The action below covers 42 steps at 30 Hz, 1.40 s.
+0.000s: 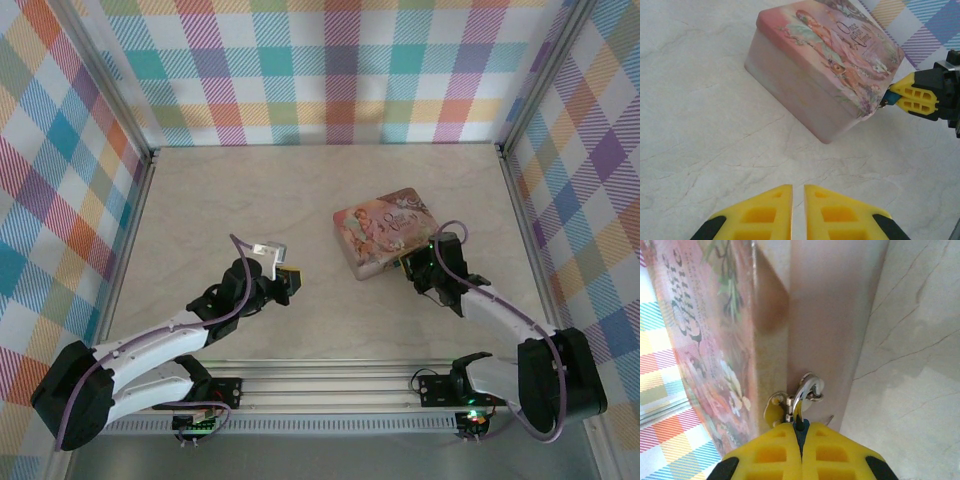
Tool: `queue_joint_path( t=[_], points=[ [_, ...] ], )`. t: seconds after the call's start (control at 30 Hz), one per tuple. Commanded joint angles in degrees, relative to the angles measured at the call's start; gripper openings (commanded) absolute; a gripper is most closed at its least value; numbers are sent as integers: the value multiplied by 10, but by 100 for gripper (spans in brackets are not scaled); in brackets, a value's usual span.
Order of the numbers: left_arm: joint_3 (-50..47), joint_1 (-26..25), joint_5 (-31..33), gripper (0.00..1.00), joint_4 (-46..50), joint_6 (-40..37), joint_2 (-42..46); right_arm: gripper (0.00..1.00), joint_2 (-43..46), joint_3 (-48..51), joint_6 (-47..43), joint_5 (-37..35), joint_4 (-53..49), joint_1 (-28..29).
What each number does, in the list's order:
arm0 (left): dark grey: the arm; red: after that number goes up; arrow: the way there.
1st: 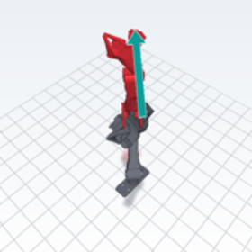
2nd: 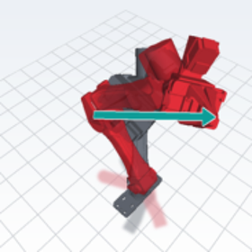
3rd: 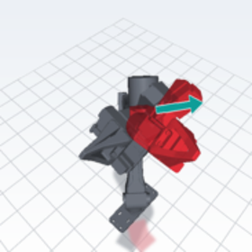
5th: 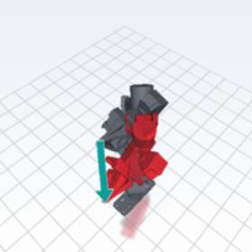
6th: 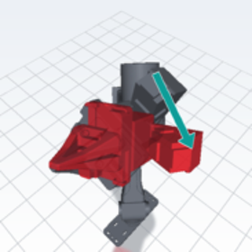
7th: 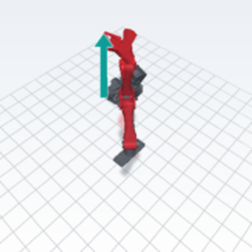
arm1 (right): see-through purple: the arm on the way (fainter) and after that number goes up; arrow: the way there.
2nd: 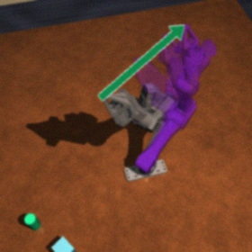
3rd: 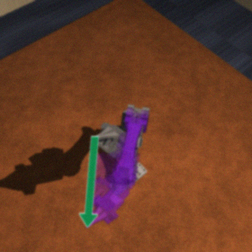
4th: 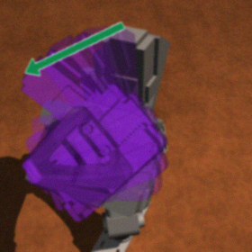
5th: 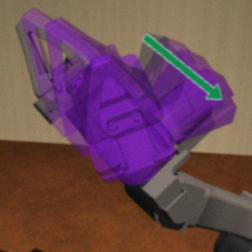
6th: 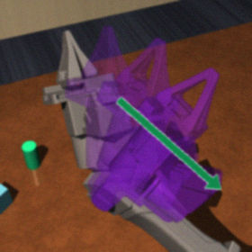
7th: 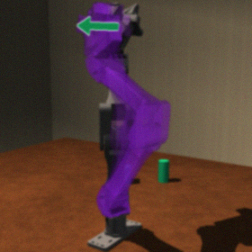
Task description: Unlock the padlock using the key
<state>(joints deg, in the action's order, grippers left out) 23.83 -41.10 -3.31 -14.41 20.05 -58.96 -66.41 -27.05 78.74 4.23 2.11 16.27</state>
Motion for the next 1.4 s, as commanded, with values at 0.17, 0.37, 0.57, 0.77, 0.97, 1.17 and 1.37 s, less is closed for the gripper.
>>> queue_joint_path(
  t=[0.17, 0.37, 0.57, 0.77, 0.97, 1.17, 1.37],
  points=[
    [-8, 2, 6, 14, 13, -6, 12, 0, -26, -5, -80, 31, -29, -33],
    [-14, 2, 13, 14, 24, -6, 31, 0, -52, -12, -107, 56, -21, -51],
    [-17, 2, 17, 15, 31, -7, 40, 0, -14, -39, -132, 44, -50, -53],
    [-15, 2, 19, 15, 34, -9, 41, 0, 42, -71, -165, 16, -126, -53],
    [35, 2, 133, 18, 176, -31, 64, 0, 61, -129, -235, -3, -214, 5],
    [94, 39, 258, 58, 342, -49, 110, 0, -40, -246, -297, -14, -267, 147],
    [97, 87, 265, 100, 404, 37, 124, 0, -254, -420, -345, 22, -272, 249]
  ],
)
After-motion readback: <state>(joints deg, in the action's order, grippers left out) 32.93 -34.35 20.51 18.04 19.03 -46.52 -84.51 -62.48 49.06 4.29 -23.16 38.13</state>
